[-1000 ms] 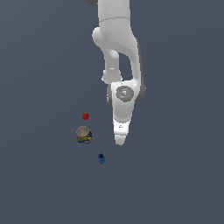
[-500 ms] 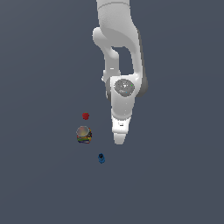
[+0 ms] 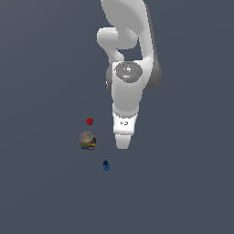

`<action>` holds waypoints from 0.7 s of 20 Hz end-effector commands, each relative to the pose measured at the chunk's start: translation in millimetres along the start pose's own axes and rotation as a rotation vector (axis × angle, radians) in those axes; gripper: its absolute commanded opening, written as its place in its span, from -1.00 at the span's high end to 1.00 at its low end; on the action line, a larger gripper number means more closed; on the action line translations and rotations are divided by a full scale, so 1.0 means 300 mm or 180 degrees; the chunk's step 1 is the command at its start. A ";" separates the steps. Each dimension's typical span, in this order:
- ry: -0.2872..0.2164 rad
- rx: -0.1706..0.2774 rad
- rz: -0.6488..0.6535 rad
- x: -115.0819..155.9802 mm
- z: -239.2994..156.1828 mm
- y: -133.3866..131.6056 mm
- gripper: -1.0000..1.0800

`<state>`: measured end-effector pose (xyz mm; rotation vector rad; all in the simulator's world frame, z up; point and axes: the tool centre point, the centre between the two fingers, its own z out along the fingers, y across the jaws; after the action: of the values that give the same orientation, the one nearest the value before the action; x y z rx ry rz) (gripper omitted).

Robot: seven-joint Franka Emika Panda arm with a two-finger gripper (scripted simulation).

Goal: Pick up a designated object from a clutter of objects.

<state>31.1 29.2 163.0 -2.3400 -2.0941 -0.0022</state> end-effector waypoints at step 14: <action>0.0000 0.0000 0.0001 -0.049 -0.486 0.183 1.00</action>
<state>79.1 10.1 295.3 -2.3402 -2.0937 -0.0024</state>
